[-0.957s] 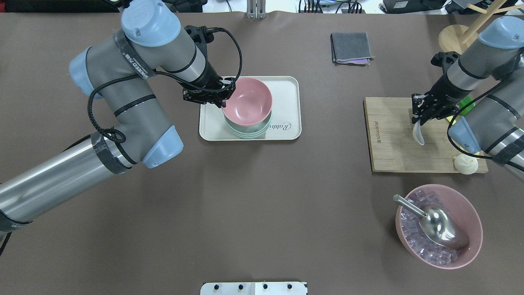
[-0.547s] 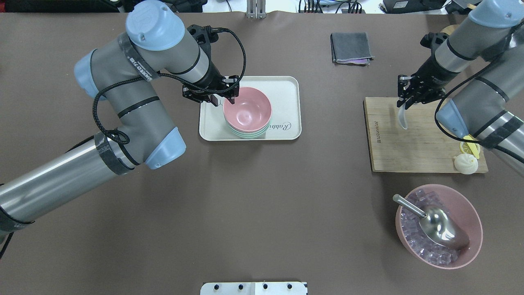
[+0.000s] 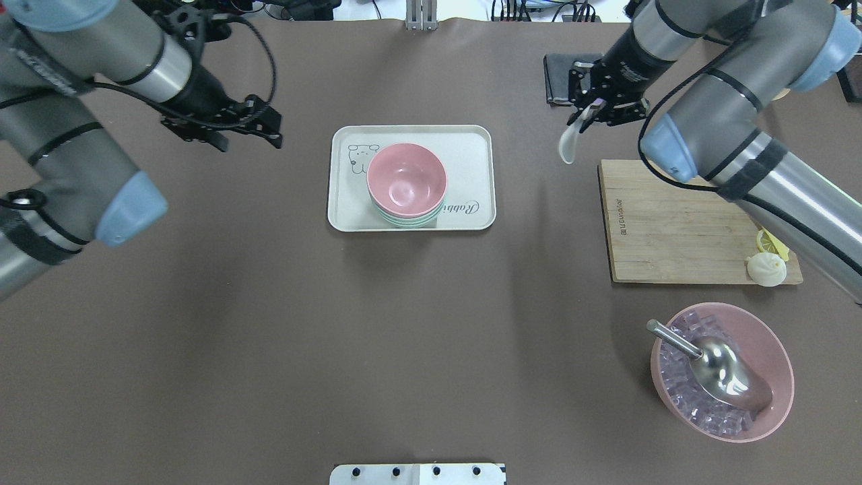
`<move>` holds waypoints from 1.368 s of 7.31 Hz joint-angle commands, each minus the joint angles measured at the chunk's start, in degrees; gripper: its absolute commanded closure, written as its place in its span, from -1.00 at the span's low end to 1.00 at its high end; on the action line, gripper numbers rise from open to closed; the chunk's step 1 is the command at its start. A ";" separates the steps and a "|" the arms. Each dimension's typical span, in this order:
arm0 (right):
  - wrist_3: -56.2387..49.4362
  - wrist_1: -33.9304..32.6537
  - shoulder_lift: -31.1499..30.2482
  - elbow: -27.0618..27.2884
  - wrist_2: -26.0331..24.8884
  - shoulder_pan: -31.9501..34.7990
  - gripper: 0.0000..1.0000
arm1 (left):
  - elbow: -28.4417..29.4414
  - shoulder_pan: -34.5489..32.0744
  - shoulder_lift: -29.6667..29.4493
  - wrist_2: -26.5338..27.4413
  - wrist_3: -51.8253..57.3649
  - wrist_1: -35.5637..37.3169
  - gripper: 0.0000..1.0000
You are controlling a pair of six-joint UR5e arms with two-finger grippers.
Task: Stack pink bowl on green and place spoon
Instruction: 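Release pink bowl and withdraw left gripper while right lifts spoon toward tray, then lower the white spoon into the pink bowl and open the right gripper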
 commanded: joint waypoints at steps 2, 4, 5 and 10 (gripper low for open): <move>19.30 0.70 10.48 -1.08 -13.90 -11.16 1.00 | -3.48 -9.44 10.19 -8.21 11.08 -0.18 -0.97; 26.60 5.24 11.73 -2.13 -19.45 -15.22 1.00 | -4.27 -11.55 11.41 -8.30 11.17 -0.01 -0.97; 29.16 6.92 12.78 -3.53 -22.62 -16.89 1.00 | -4.71 -11.99 11.86 -8.21 11.09 0.08 -0.97; 20.17 6.59 8.77 -2.59 -15.49 -11.67 -1.00 | -4.02 -12.35 12.39 -7.95 11.09 0.08 -0.97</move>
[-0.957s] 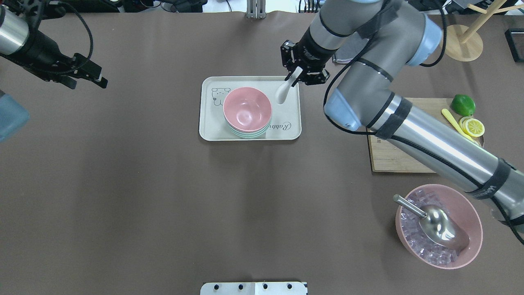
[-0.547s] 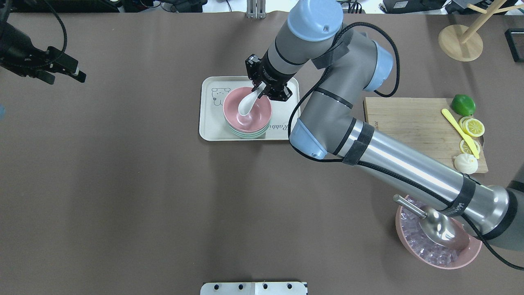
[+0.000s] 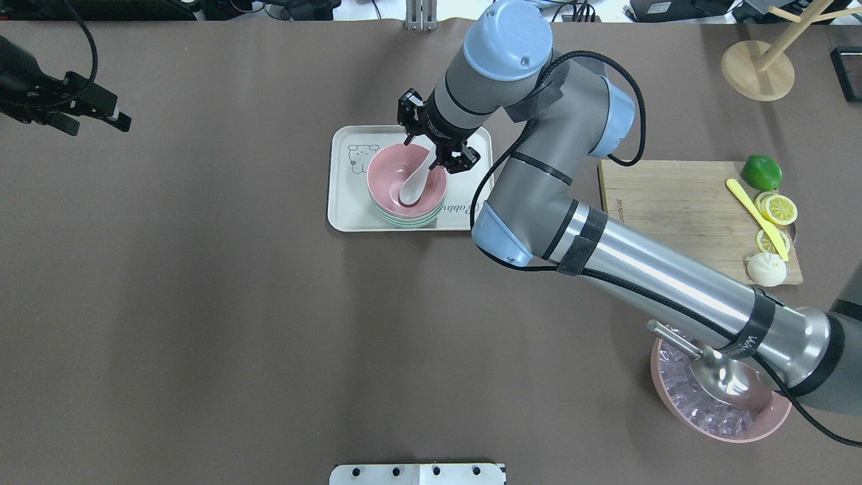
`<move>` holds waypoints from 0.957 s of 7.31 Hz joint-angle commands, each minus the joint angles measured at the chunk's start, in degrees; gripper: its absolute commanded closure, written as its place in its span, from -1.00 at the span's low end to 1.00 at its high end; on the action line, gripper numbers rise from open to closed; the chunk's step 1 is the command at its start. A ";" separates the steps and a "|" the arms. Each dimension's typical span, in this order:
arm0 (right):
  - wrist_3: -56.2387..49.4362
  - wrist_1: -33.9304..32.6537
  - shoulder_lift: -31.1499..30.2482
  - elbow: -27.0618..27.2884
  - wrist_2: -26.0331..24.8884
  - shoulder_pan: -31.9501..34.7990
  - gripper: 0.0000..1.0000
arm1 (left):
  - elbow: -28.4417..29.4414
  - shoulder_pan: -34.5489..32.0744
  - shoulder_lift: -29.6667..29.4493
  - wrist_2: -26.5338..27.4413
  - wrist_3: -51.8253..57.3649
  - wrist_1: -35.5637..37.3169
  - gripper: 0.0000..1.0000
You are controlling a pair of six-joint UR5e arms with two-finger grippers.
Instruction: Stack pink bowl on green and place spoon
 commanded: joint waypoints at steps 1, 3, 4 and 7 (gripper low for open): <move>-11.66 -0.97 -9.06 6.20 10.52 8.45 -1.00 | -0.07 -0.61 1.55 0.53 0.09 0.00 -0.97; -36.11 -1.16 -24.88 13.36 16.44 20.39 -1.00 | 0.45 -6.99 7.76 1.15 13.53 0.00 -0.97; -50.17 -2.46 -30.52 12.76 16.21 25.15 -1.00 | 1.24 -10.25 10.33 1.33 19.89 0.09 -0.97; -86.98 -12.92 -38.11 12.06 16.12 38.61 -1.00 | 1.94 -19.57 16.22 1.42 35.36 2.88 -0.97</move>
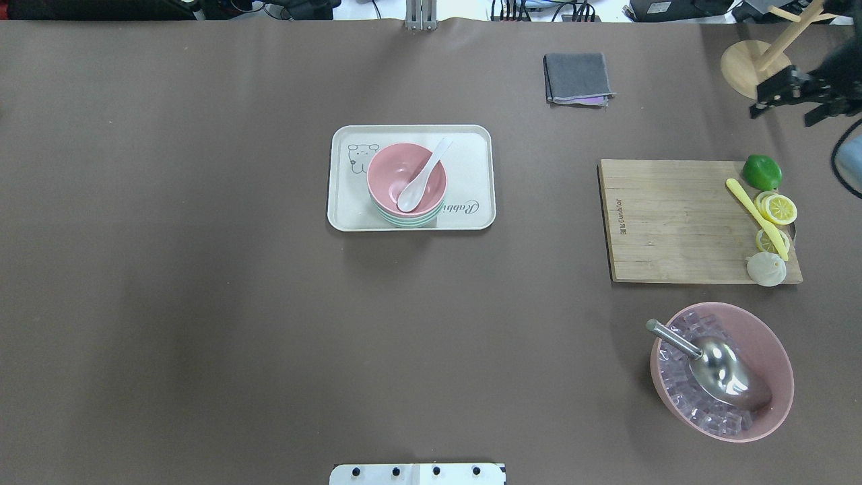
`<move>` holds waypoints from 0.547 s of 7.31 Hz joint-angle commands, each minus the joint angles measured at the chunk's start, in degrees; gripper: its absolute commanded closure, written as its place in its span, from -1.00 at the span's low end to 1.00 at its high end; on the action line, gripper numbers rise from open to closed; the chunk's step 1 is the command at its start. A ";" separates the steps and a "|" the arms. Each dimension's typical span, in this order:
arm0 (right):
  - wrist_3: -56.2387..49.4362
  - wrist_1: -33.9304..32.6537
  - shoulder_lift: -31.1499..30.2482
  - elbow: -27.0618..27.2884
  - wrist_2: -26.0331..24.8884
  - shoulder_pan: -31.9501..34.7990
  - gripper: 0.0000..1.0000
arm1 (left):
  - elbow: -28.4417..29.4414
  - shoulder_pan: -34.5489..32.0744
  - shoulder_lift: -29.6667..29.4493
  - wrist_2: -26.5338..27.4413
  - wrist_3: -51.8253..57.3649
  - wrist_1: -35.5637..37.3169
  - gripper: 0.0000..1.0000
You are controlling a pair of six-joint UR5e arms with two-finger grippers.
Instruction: Stack pink bowl on green and place spoon
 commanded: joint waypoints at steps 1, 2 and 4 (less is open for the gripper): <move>-17.28 -4.46 -3.96 -0.14 0.33 7.47 -1.00 | 1.76 -4.25 2.41 2.35 12.91 5.86 -0.97; -20.21 -5.86 -4.41 -0.05 0.67 8.88 -1.00 | 3.08 -5.83 2.41 2.63 18.36 10.51 -0.97; -22.43 -5.96 -5.99 0.48 0.77 9.78 -1.00 | 3.00 -6.28 5.74 3.50 19.38 11.00 -0.97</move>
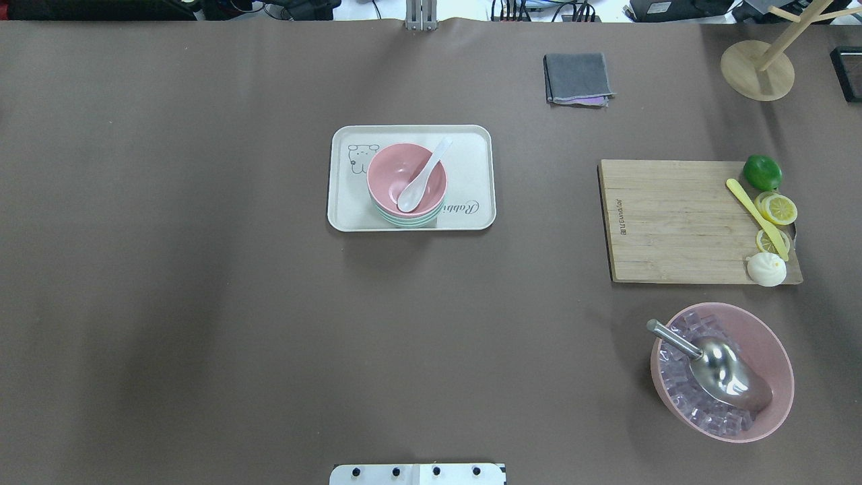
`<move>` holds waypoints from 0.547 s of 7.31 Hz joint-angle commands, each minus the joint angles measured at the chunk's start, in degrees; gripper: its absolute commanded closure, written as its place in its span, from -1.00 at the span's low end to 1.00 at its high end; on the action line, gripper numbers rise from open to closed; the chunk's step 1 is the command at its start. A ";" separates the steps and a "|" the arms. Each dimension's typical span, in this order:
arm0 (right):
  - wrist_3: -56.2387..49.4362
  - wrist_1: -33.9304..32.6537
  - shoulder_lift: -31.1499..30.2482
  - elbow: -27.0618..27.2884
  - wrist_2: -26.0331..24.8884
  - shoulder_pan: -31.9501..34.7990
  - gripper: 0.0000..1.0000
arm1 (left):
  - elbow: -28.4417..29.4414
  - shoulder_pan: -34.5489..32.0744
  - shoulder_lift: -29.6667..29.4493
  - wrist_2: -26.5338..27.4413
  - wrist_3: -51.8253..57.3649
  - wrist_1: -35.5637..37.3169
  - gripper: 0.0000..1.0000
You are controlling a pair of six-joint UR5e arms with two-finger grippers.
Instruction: Stack pink bowl on green and place spoon
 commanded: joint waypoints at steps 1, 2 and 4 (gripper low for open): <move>-1.71 -0.30 -0.92 0.41 0.08 0.64 -1.00 | -0.40 -0.47 2.17 4.18 1.48 0.62 -0.97; -1.80 -0.30 -0.92 0.41 -0.01 0.64 -1.00 | -0.49 -0.38 2.00 4.39 1.49 0.62 -0.97; -1.80 -0.21 -1.09 0.49 0.08 0.64 -1.00 | -0.67 -0.38 1.73 4.22 0.87 -0.77 -0.97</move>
